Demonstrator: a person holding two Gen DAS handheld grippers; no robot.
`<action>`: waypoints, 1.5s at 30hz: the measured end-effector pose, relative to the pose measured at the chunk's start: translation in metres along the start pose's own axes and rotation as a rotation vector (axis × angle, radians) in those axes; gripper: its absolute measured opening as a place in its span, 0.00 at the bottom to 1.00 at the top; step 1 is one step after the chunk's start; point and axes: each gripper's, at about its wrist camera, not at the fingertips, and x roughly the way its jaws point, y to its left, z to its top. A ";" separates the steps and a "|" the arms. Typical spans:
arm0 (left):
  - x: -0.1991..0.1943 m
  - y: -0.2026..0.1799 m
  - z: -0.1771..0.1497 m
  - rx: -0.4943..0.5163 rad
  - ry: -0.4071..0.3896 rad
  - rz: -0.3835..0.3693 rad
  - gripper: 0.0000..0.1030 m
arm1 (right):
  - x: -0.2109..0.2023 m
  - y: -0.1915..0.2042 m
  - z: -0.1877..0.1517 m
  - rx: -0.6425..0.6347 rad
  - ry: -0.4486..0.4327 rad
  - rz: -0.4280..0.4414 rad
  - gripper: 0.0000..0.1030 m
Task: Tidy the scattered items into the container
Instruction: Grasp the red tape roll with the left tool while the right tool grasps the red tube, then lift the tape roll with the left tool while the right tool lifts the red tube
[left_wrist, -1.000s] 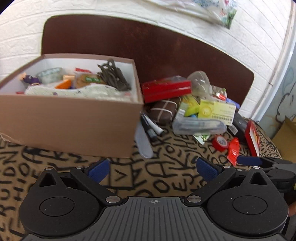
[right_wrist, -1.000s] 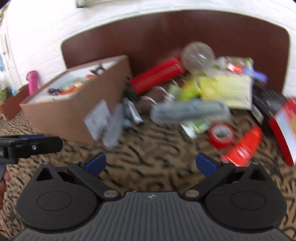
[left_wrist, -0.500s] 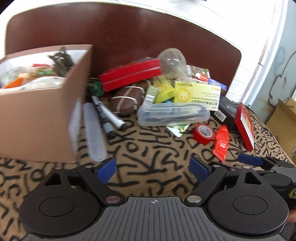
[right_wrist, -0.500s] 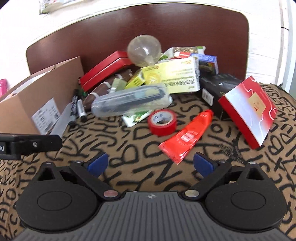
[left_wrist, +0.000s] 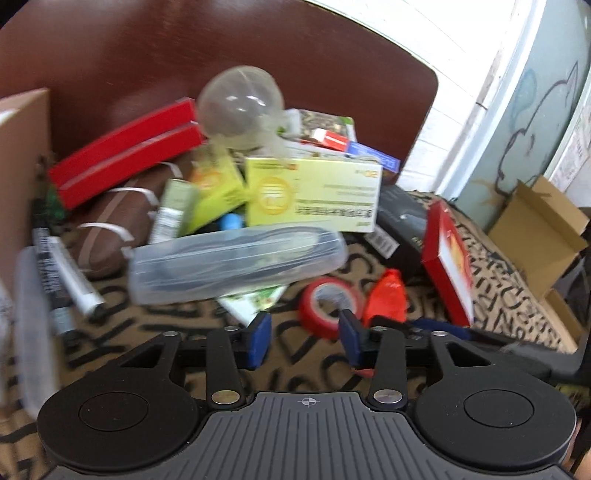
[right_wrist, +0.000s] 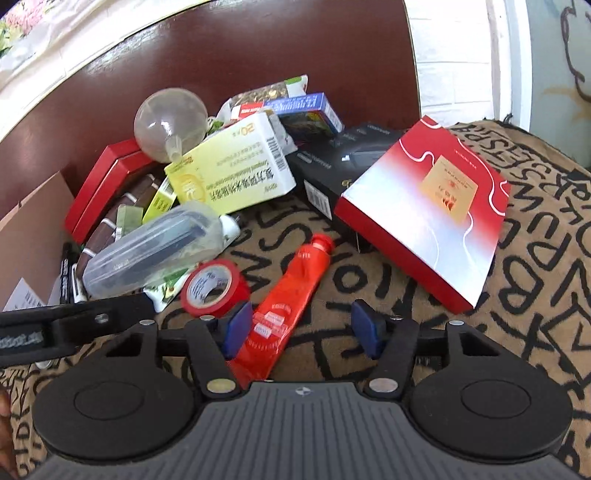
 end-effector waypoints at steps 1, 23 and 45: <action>0.005 -0.002 0.002 -0.009 0.007 -0.009 0.53 | 0.001 0.000 0.001 -0.001 -0.002 0.000 0.63; -0.007 0.007 -0.033 0.009 0.144 0.016 0.04 | -0.036 0.011 -0.008 -0.079 0.086 0.251 0.10; -0.084 0.013 -0.088 0.037 0.171 0.092 0.41 | -0.079 0.030 -0.051 -0.121 0.189 0.236 0.32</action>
